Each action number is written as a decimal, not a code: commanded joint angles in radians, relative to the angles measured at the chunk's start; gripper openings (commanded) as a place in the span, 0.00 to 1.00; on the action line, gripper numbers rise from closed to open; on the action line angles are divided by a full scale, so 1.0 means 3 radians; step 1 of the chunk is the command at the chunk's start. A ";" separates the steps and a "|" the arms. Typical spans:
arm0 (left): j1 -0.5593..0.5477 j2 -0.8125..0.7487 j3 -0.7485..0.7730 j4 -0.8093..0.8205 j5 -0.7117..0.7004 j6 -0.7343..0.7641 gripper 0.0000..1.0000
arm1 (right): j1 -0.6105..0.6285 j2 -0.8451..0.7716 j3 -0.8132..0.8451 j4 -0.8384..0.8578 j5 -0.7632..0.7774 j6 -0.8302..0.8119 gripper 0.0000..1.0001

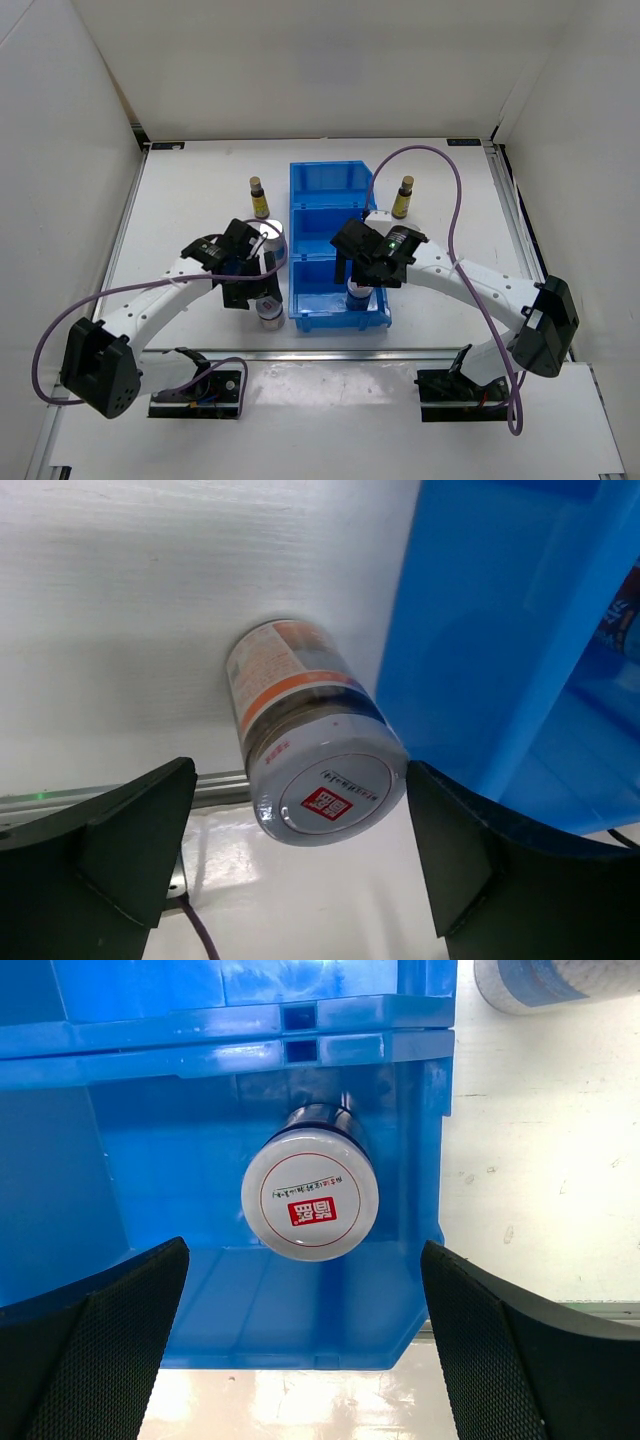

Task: Organize the condiment bottles

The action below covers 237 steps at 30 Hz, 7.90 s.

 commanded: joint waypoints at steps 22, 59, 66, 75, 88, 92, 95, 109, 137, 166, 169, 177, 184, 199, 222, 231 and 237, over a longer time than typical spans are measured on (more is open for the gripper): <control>-0.0154 -0.0032 0.0275 -0.0086 -0.0003 0.0021 0.80 | 0.0007 -0.0080 -0.0041 0.0060 0.0112 0.0067 1.00; -0.1079 0.0545 0.2249 -0.0665 -0.1071 -0.0153 0.30 | 0.0487 -0.1542 -0.1023 0.0131 0.1119 0.0998 1.00; -0.1182 0.0868 0.1933 0.0010 -0.0785 -0.0117 0.30 | 0.0487 -0.1261 -0.0814 -0.0109 0.1119 0.1090 1.00; -0.1182 0.1226 0.1718 0.0179 -0.0749 -0.0056 0.40 | 0.0487 -0.1292 -0.0814 -0.0109 0.1119 0.1125 1.00; -0.1182 0.1425 0.1431 0.0379 -0.0621 -0.0122 0.74 | 0.0487 -0.1225 -0.0814 -0.0109 0.1119 0.1125 1.00; -0.1182 0.1313 0.1462 0.0379 -0.0555 -0.0122 1.00 | 0.0487 -0.1225 -0.0783 -0.0109 0.1119 0.1125 1.00; -0.1182 0.1186 0.1615 0.0293 -0.0519 -0.0087 1.00 | 0.0487 -0.1195 -0.0783 -0.0109 0.1119 0.1095 1.00; -0.0651 -0.0389 0.1581 -0.0112 -0.2096 0.1084 1.00 | -0.1110 -0.0280 0.0884 -0.0493 0.0001 -0.1333 1.00; -0.0323 -0.0952 0.0536 0.0430 -0.2089 0.1197 1.00 | -0.1830 0.0478 0.1017 -0.0350 -0.0461 -0.1631 0.27; -0.0323 -0.0732 0.0536 0.0430 -0.2053 0.1197 1.00 | -0.1302 0.1469 0.1764 0.0080 -0.1028 -0.1697 0.25; -0.0323 -0.0702 0.0536 0.0430 -0.2017 0.1227 1.00 | -0.1272 0.1510 0.1764 0.0080 -0.1018 -0.1697 0.60; -0.0323 -0.0518 0.0536 0.0461 -0.1767 0.1227 1.00 | -0.1200 0.0893 0.1830 0.0013 -0.0318 -0.1636 1.00; -0.0323 -0.0247 0.0883 0.0537 -0.1368 0.1069 1.00 | -0.1021 -0.0452 0.0345 0.0466 0.0184 -0.0779 1.00; -0.0293 0.1021 0.1610 0.0584 -0.1368 0.1023 1.00 | -0.0581 -0.0730 -0.0604 0.0683 0.0495 -0.0143 1.00; -0.0129 0.1232 0.1574 0.0553 -0.1168 0.0987 0.48 | -0.0581 -0.1026 -0.0819 0.0755 0.0557 -0.0010 1.00; -0.0399 0.0459 0.2269 0.0267 -0.1940 0.0854 0.22 | -0.0581 -0.1026 -0.0849 0.0755 0.0557 0.0021 1.00; -0.0588 0.0586 0.2469 0.0445 -0.1460 0.0956 0.18 | -0.0581 -0.1057 -0.0849 0.0719 0.0618 0.0093 1.00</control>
